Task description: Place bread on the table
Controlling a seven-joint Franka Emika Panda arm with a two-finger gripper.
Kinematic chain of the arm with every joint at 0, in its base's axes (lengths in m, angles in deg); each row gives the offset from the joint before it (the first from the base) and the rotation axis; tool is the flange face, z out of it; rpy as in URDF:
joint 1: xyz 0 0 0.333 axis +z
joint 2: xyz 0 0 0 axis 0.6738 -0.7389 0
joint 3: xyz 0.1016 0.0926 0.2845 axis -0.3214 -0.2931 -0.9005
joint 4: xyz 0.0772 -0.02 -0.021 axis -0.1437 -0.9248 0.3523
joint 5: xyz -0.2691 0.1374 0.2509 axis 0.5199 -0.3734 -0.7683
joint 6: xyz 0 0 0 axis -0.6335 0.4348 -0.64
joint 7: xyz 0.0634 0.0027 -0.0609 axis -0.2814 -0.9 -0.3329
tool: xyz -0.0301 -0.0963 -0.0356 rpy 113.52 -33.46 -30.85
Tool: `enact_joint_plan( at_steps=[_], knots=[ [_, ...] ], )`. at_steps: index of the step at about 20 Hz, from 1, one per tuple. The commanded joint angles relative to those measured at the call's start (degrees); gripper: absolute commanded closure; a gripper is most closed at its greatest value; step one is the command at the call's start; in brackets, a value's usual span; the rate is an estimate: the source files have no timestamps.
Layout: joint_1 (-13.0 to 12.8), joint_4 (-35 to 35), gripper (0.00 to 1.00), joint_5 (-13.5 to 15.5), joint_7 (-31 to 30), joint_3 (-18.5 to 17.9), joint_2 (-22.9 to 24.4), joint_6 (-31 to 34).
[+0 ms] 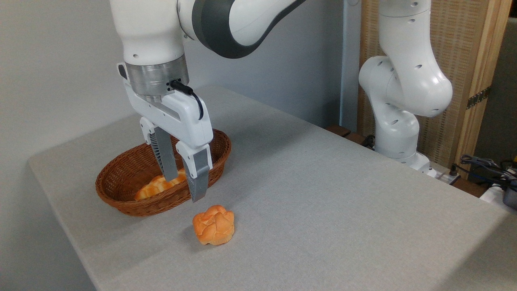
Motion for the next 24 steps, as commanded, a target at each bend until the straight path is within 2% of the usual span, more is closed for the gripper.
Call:
enact_joint_plan(
  at_steps=[1, 24],
  knots=[
    [0.05, 0.47, 0.00, -0.44, 0.66, -0.47, 0.09, -0.35],
    [0.23, 0.47, 0.00, 0.09, 0.22, -0.13, 0.09, -0.26]
  ],
)
